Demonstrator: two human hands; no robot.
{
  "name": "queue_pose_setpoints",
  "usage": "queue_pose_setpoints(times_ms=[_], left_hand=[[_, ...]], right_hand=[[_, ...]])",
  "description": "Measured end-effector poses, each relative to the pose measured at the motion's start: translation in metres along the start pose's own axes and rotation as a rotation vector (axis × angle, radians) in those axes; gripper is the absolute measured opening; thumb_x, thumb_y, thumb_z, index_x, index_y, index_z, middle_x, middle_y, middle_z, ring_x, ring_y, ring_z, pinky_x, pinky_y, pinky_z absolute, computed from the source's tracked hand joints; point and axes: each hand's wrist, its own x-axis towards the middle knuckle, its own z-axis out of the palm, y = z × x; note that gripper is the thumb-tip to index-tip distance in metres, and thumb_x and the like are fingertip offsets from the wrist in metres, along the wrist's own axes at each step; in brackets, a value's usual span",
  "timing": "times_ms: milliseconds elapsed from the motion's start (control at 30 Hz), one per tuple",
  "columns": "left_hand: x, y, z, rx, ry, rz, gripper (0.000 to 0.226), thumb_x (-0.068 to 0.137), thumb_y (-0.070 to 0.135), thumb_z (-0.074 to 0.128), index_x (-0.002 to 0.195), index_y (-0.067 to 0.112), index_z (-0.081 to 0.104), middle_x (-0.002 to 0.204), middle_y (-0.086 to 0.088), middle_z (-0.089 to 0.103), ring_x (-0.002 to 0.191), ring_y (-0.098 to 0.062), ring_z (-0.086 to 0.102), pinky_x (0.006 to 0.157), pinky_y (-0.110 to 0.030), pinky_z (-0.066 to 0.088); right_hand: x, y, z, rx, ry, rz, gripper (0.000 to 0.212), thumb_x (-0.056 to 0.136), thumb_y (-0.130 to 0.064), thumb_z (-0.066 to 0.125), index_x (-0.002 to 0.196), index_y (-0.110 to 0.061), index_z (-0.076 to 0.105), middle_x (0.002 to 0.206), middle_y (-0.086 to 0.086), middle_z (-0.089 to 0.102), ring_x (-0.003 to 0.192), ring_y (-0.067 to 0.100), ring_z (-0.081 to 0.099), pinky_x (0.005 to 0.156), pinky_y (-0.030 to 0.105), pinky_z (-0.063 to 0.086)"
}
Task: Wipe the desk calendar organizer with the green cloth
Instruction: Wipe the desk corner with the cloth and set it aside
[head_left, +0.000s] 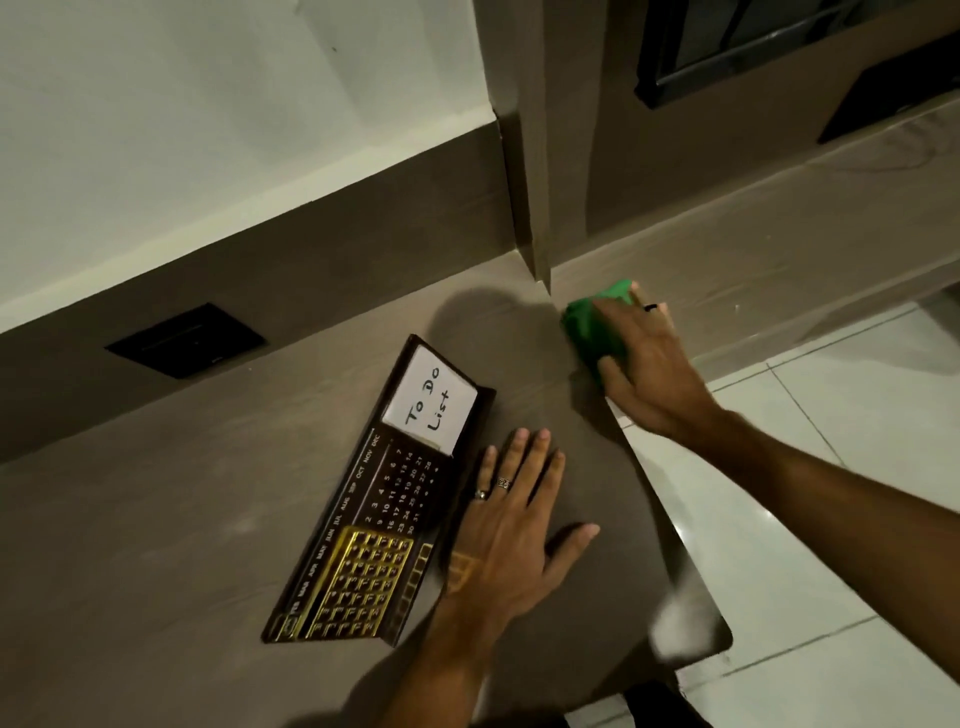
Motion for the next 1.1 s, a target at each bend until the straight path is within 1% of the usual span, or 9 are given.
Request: queue_pose_setpoints(times_ms=[100,233,333,433,533,667,733,900,1100], left_hand=[[-0.017,-0.002,-0.022,0.075,0.183,-0.019,0.07,0.088,0.055,0.055,0.144,0.016,0.041,0.161,-0.011,0.023,0.15,-0.03,0.014,0.117,-0.056,0.019],[-0.051,-0.017,-0.046,0.174,0.235,-0.244,0.113,0.062,0.054,0.081,0.152,0.018,0.023,0.162,-0.019,0.009,0.149,-0.038,0.002,0.118,-0.058,-0.002],[-0.075,-0.029,-0.053,0.195,0.183,-0.363,0.133,0.046,0.048,0.092,0.152,0.018,0.018,0.162,-0.02,-0.005,0.149,-0.039,-0.006,0.117,-0.057,-0.007],[-0.1,-0.048,-0.055,0.229,0.207,-0.412,0.133,0.043,0.04,0.095,0.15,0.017,0.02,0.161,-0.021,0.0,0.148,-0.039,-0.007,0.117,-0.057,-0.008],[-0.119,-0.074,-0.055,0.231,0.234,-0.443,0.133,0.042,0.032,0.097,0.15,0.017,0.02,0.16,-0.02,0.009,0.148,-0.038,-0.003,0.117,-0.058,-0.003],[-0.133,-0.119,-0.058,0.273,0.223,-0.409,0.137,0.046,0.021,0.096,0.153,0.016,0.011,0.162,-0.018,0.005,0.148,-0.037,0.005,0.117,-0.059,0.003],[-0.131,-0.144,-0.062,0.309,0.212,-0.377,0.14,0.05,0.018,0.094,0.156,0.016,0.002,0.163,-0.016,-0.003,0.149,-0.036,0.003,0.118,-0.058,0.003],[-0.108,-0.186,-0.075,0.414,0.203,-0.339,0.129,0.064,0.019,0.086,0.155,0.015,-0.005,0.163,-0.015,-0.001,0.15,-0.034,0.002,0.118,-0.058,0.008],[-0.095,-0.2,-0.08,0.435,0.195,-0.379,0.124,0.069,0.013,0.082,0.155,0.016,-0.007,0.164,-0.015,-0.004,0.15,-0.033,-0.003,0.118,-0.058,0.009]], right_hand=[[-0.007,-0.048,0.003,0.143,-0.12,-0.062,0.075,0.084,-0.027,0.06,0.15,-0.026,0.025,0.15,0.008,0.039,0.138,0.025,0.034,0.114,0.041,0.028],[-0.007,-0.092,0.034,0.122,-0.404,-0.168,0.099,0.079,-0.033,0.073,0.154,-0.025,0.01,0.158,0.007,0.027,0.142,0.021,0.027,0.112,0.028,0.023],[-0.009,-0.105,0.052,0.152,-0.414,-0.172,0.107,0.072,-0.028,0.08,0.154,-0.02,0.013,0.156,0.006,0.029,0.139,0.02,0.03,0.112,0.025,0.022],[-0.018,-0.114,0.06,0.151,-0.35,-0.059,0.1,0.073,-0.03,0.08,0.152,-0.028,0.018,0.151,0.002,0.037,0.136,0.021,0.036,0.111,0.04,0.033],[-0.033,-0.118,0.065,0.13,-0.326,0.007,0.088,0.075,-0.035,0.077,0.148,-0.031,0.027,0.146,0.0,0.044,0.132,0.021,0.041,0.106,0.045,0.039],[-0.042,-0.128,0.071,0.102,-0.241,-0.046,0.057,0.078,-0.03,0.077,0.129,-0.023,0.052,0.123,0.0,0.065,0.111,0.019,0.06,0.093,0.036,0.049],[-0.043,-0.135,0.075,0.107,-0.224,-0.041,0.049,0.079,-0.028,0.076,0.124,-0.022,0.057,0.118,0.0,0.068,0.107,0.018,0.063,0.09,0.038,0.052],[-0.032,-0.147,0.081,0.131,-0.206,0.034,0.04,0.081,-0.025,0.075,0.117,-0.02,0.062,0.11,0.0,0.071,0.097,0.015,0.067,0.084,0.037,0.057],[-0.012,-0.158,0.085,0.127,-0.25,0.081,0.041,0.084,-0.024,0.072,0.123,-0.02,0.057,0.116,0.003,0.068,0.102,0.016,0.065,0.086,0.04,0.057]])
